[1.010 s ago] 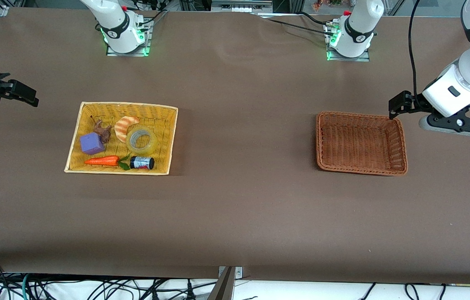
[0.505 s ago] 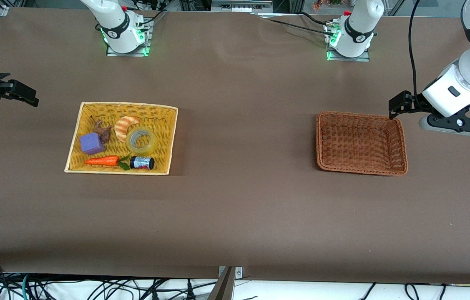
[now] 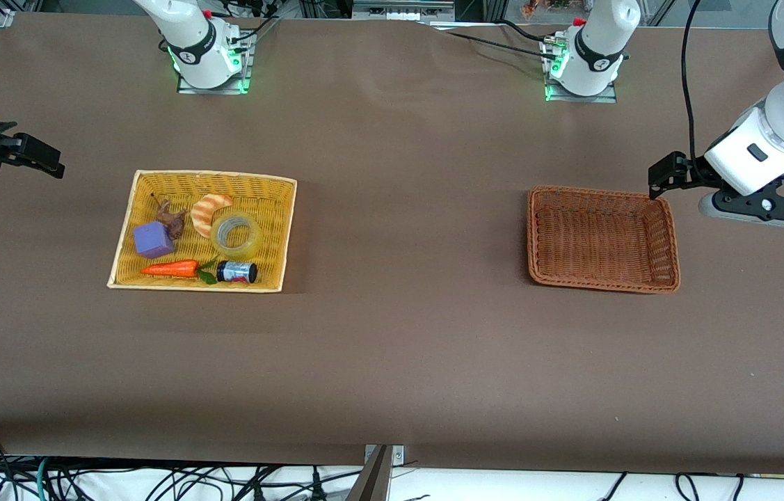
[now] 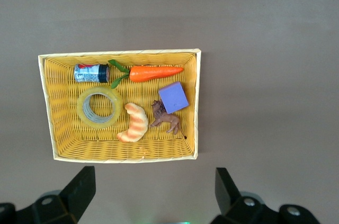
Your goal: Transfer tape with both arms
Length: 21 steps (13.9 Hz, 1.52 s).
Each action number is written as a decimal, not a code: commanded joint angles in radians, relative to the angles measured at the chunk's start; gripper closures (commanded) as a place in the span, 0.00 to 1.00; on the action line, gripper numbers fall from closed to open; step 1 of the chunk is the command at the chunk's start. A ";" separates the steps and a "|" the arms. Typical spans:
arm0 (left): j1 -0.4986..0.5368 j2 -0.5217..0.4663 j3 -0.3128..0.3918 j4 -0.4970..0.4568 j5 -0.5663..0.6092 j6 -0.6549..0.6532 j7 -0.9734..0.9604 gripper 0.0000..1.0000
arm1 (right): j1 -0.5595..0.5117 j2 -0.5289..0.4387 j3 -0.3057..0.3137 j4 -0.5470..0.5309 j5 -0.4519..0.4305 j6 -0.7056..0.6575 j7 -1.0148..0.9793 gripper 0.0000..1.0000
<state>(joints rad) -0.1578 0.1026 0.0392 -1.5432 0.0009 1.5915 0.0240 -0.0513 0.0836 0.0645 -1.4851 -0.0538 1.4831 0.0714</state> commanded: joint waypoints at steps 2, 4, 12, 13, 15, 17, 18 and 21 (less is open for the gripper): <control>0.003 -0.004 -0.002 0.009 -0.018 -0.012 -0.004 0.00 | -0.015 0.002 0.014 0.014 -0.009 -0.010 0.001 0.00; 0.003 -0.004 -0.002 0.009 -0.018 -0.012 -0.004 0.00 | -0.015 0.002 0.014 0.014 -0.009 -0.010 0.001 0.00; 0.004 -0.004 -0.001 0.006 -0.018 -0.012 -0.004 0.00 | -0.015 0.002 0.014 0.014 -0.009 -0.010 0.002 0.00; 0.004 -0.004 -0.001 0.006 -0.018 -0.012 -0.004 0.00 | -0.015 0.002 0.014 0.014 -0.009 -0.010 -0.001 0.00; 0.004 -0.004 -0.001 0.006 -0.018 -0.012 -0.003 0.00 | -0.015 0.002 0.014 0.014 -0.009 -0.010 -0.002 0.00; 0.004 -0.004 -0.001 0.006 -0.018 -0.012 0.001 0.00 | -0.015 0.004 0.014 0.011 -0.008 -0.012 0.002 0.00; 0.004 -0.004 -0.001 0.006 -0.018 -0.012 0.001 0.00 | -0.009 0.017 0.017 0.009 -0.020 -0.012 0.007 0.00; 0.004 -0.004 0.001 0.006 -0.018 -0.012 0.001 0.00 | -0.007 0.054 0.018 0.008 -0.017 -0.003 -0.012 0.00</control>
<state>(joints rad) -0.1577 0.1026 0.0392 -1.5433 0.0009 1.5915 0.0240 -0.0511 0.1078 0.0693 -1.4856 -0.0543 1.4829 0.0707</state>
